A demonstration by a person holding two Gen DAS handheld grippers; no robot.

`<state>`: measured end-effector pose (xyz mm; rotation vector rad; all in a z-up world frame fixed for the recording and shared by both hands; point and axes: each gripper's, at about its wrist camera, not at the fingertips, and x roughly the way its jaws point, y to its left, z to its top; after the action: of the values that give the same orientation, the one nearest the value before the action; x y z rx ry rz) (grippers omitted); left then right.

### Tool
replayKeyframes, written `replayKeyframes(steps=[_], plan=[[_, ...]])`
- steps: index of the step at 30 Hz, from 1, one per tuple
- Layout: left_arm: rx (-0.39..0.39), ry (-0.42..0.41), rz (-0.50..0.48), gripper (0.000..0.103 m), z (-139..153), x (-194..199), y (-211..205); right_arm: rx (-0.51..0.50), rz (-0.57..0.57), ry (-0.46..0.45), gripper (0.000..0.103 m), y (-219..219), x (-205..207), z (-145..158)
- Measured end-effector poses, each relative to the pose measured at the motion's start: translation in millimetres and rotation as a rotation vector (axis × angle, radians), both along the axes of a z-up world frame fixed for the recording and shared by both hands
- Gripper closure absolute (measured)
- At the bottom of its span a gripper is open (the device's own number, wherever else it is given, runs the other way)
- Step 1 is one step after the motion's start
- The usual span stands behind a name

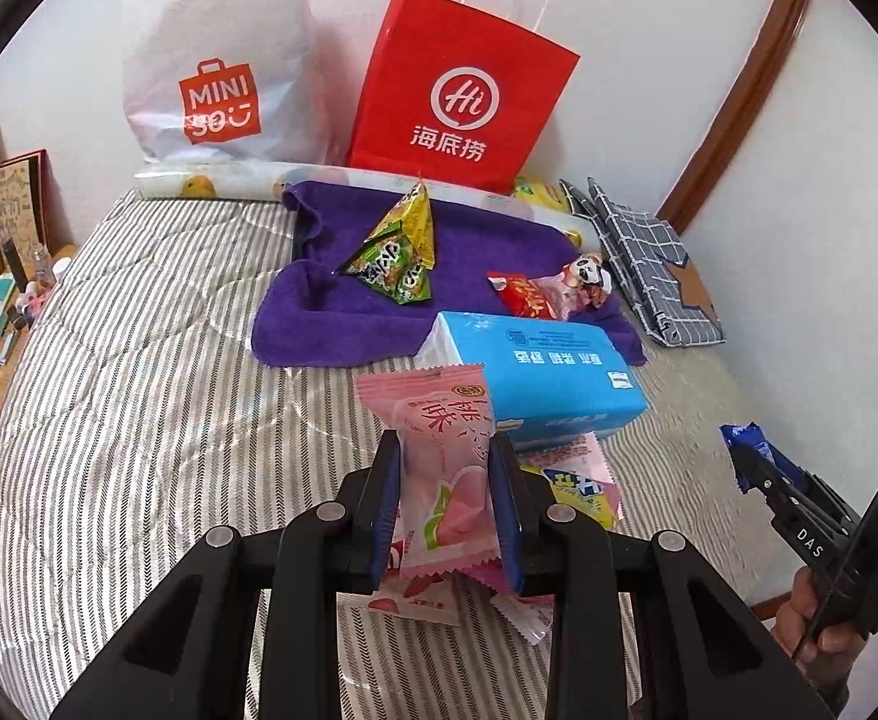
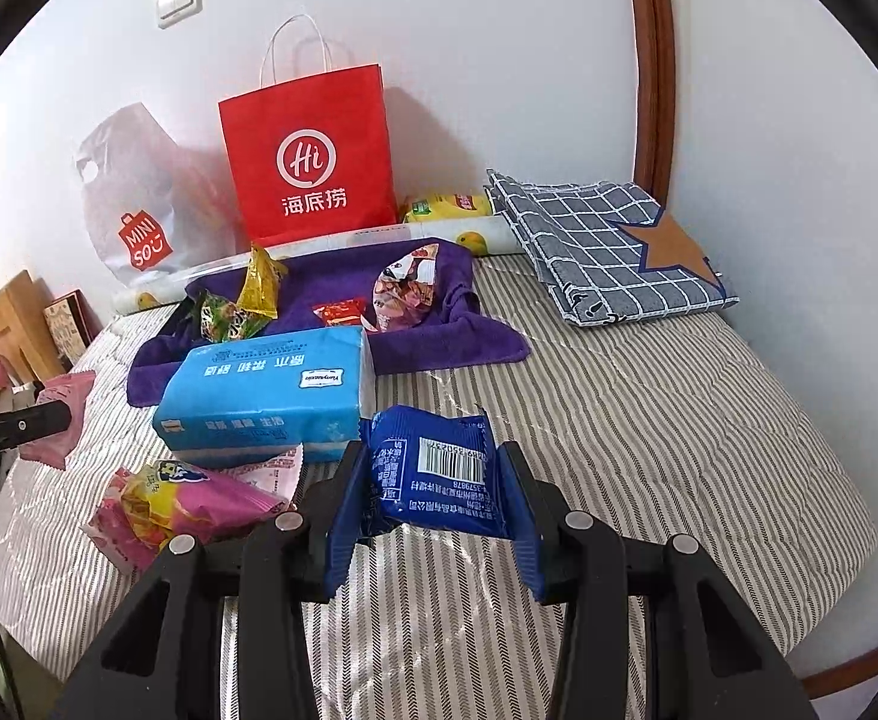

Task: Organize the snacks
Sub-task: 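Carry the pink candy and blue packet over the purple towel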

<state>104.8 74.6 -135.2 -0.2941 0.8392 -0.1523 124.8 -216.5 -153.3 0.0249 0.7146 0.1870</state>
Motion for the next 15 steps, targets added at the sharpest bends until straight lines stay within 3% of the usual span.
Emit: replayKeyframes(steps=[15], plan=[[-0.017,-0.015,-0.025,0.074,8.4,7.7,-8.4,0.006,0.007,-0.026,0.062,4.5,6.7,12.6]])
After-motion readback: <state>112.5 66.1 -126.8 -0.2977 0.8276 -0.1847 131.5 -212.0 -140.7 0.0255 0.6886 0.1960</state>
